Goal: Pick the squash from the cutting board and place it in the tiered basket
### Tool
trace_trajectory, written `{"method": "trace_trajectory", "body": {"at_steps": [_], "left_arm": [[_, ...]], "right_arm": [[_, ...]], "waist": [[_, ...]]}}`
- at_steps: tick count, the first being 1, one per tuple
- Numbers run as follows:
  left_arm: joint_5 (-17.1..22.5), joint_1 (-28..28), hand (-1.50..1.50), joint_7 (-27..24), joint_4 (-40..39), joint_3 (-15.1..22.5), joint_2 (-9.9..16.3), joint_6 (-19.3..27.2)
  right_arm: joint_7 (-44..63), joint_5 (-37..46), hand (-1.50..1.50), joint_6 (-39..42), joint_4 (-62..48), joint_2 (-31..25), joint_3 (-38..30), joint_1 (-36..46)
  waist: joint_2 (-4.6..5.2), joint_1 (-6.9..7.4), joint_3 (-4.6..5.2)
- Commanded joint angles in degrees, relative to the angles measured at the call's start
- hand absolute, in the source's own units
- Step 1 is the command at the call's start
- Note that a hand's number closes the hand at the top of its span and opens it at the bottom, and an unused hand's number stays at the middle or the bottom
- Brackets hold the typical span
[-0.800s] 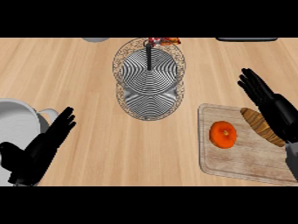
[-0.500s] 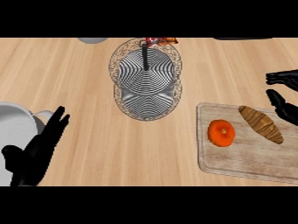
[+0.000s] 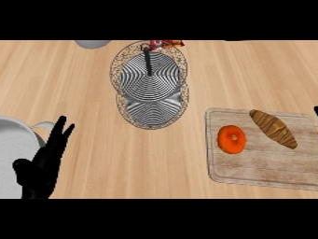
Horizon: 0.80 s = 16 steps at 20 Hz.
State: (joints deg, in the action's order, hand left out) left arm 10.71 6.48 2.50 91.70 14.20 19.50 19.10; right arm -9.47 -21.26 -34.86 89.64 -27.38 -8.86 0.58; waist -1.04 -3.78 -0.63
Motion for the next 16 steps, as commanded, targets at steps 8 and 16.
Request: {"method": "trace_trajectory", "body": {"at_steps": [8,16], "left_arm": [[-3.09,2.72,0.00,-0.11,-4.72,1.83,-2.59,2.65],[-3.61,-0.55,0.00,1.45,-5.04,2.39,-3.66,2.43]], "right_arm": [[24.67,9.75,-1.50,3.22,19.41,-15.74,14.02,-18.26],[50.19,24.33,-1.50,3.49,29.33,-32.56,19.74,-19.83]], "waist": [[0.87,2.23,1.29],[1.28,3.90,1.29]]}}
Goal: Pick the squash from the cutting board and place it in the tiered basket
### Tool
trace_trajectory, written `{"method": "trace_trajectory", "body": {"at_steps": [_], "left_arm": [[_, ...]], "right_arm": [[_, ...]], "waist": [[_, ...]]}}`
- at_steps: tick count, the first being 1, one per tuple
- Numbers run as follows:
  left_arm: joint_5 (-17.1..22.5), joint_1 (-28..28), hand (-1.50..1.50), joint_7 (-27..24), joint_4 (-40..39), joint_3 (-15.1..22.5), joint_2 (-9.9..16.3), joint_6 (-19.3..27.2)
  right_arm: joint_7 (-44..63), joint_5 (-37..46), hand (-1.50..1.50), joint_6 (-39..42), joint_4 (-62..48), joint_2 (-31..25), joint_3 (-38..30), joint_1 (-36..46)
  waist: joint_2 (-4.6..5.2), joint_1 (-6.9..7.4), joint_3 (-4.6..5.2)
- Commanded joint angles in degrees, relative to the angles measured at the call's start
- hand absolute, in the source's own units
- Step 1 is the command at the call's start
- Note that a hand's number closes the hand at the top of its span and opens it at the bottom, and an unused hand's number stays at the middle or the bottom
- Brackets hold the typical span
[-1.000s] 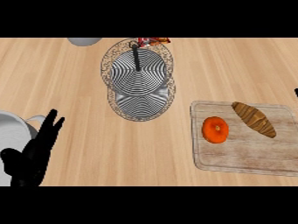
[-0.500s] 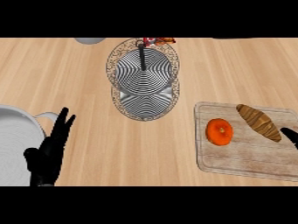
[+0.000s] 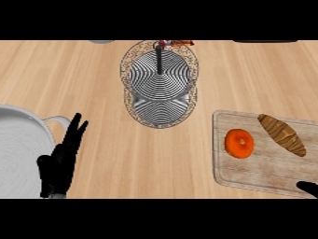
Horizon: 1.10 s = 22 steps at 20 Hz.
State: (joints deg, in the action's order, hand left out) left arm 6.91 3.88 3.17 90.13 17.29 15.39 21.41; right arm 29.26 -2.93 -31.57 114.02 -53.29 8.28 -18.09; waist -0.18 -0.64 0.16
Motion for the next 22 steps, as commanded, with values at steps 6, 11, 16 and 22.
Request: {"method": "trace_trajectory", "body": {"at_steps": [6,11,16,22], "left_arm": [[-1.38,-0.13,0.00,1.53,-5.78,0.42,-1.52,0.88],[-1.89,-1.56,0.00,0.61,-8.23,-0.16,-1.18,-0.15],[-2.49,-2.45,0.00,2.09,-6.84,0.08,-1.84,0.68],[-0.74,-1.96,0.00,-1.12,-9.43,-1.67,-1.03,-2.17]], "right_arm": [[35.03,16.23,-1.50,0.26,11.41,-8.40,7.01,8.27],[43.72,25.59,-1.50,5.49,8.81,-4.10,15.02,16.09],[48.39,28.65,-1.50,12.20,4.36,-1.32,20.27,17.81],[53.49,29.44,-1.50,17.68,-0.89,6.51,23.65,26.71]], "waist": [[0.62,2.31,0.20],[0.80,3.13,0.11],[0.70,2.82,0.06],[0.79,3.28,0.09]]}}
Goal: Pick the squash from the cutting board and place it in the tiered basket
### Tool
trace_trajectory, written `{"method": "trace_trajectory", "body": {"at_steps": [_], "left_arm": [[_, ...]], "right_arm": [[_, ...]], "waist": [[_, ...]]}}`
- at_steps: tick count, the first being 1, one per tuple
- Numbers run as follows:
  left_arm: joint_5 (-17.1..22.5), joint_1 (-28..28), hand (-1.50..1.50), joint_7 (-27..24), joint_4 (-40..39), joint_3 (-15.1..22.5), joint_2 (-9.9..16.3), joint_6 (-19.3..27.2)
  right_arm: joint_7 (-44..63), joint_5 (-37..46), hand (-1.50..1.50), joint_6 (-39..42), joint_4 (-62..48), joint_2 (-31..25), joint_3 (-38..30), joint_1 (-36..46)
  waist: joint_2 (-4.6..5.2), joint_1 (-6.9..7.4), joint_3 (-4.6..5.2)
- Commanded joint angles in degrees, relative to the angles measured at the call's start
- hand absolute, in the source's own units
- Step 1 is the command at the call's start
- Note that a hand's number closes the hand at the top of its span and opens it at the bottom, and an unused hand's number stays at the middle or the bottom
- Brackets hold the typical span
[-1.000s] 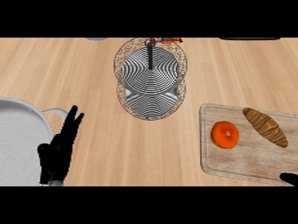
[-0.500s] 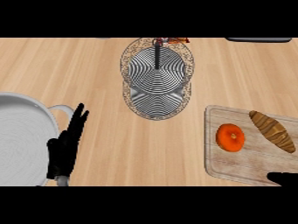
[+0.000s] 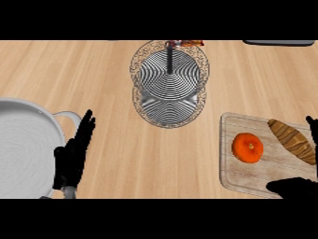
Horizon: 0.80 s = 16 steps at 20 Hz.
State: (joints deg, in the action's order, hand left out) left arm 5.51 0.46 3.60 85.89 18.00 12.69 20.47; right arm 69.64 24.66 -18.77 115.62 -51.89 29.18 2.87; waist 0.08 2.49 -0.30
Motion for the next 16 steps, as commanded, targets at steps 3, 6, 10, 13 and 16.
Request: {"method": "trace_trajectory", "body": {"at_steps": [3,6,10,13,16], "left_arm": [[0.15,2.61,0.00,-1.10,-4.51,-1.61,0.10,0.31],[0.73,2.16,0.00,0.51,-4.61,-2.82,1.30,-0.47],[0.95,0.43,0.00,-0.03,-5.23,-4.26,1.29,-0.55],[0.56,1.94,0.00,0.56,-3.42,-3.52,1.56,-0.62],[-0.50,2.29,0.00,1.16,-2.81,-2.07,0.54,-0.11]], "right_arm": [[15.44,2.91,-1.50,6.93,-3.13,8.81,3.62,9.01],[15.55,4.39,-1.50,8.13,-5.41,12.64,5.20,10.32],[12.76,2.19,-1.50,11.05,-13.88,15.10,4.41,11.81],[14.99,0.60,-1.50,14.38,-16.01,16.71,4.69,13.52],[15.58,-1.20,-1.50,16.41,-16.22,17.66,3.53,14.43]], "waist": [[0.23,-0.45,0.51],[0.14,-1.05,0.50],[0.39,-1.17,0.47],[0.25,-0.82,0.49],[0.07,-1.55,0.46]]}}
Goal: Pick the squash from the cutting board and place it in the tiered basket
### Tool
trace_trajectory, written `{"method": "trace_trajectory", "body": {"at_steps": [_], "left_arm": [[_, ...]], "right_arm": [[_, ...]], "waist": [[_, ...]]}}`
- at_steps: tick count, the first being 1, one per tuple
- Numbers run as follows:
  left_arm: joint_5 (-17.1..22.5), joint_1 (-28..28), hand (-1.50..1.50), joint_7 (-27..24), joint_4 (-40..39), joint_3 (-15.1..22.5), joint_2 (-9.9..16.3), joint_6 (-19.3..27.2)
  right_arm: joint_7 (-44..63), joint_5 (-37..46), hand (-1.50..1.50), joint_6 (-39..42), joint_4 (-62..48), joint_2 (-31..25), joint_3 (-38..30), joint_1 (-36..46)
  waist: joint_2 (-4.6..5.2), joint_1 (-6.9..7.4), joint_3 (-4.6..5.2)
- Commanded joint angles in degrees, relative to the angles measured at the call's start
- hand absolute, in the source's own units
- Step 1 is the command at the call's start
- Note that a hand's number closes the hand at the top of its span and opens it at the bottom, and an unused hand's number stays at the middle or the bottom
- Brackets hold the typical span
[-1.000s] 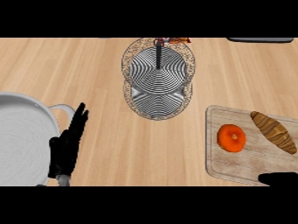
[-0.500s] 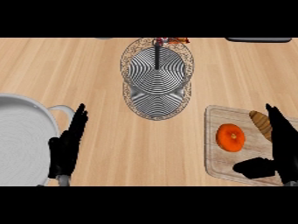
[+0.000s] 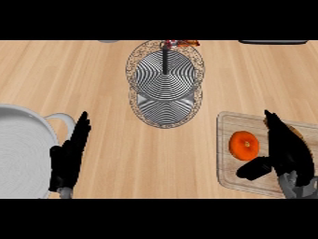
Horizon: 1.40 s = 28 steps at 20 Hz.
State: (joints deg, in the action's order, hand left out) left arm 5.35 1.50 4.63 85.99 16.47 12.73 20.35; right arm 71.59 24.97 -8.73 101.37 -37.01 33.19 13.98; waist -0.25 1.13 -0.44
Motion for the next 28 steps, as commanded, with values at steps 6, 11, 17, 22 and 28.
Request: {"method": "trace_trajectory", "body": {"at_steps": [6,11,17,22,28], "left_arm": [[-0.82,1.63,0.00,-0.60,-4.19,-1.81,0.60,0.37],[-0.22,3.30,0.00,-2.07,-4.00,-1.54,0.29,-0.91],[-1.74,4.06,0.00,-2.98,-3.56,-1.23,-0.95,0.60],[-0.16,2.89,0.00,-2.34,-4.71,-3.29,-0.21,-1.31],[-0.79,3.11,0.00,-1.44,-3.84,-3.51,0.12,-1.77]], "right_arm": [[13.63,0.47,-1.50,6.36,-5.94,7.70,0.44,5.03],[13.43,-2.04,-1.50,9.88,-11.09,9.50,-3.22,8.57],[13.36,-1.44,-1.50,10.33,-11.00,12.16,-3.32,6.08],[8.01,-2.49,-1.50,11.85,-13.07,11.08,-6.35,3.43],[7.24,1.19,1.50,10.13,-15.64,15.77,-6.79,2.88]], "waist": [[0.31,-0.66,0.57],[0.33,-0.32,0.59],[0.17,-0.81,0.56],[0.25,-1.14,0.51],[0.23,-0.87,0.49]]}}
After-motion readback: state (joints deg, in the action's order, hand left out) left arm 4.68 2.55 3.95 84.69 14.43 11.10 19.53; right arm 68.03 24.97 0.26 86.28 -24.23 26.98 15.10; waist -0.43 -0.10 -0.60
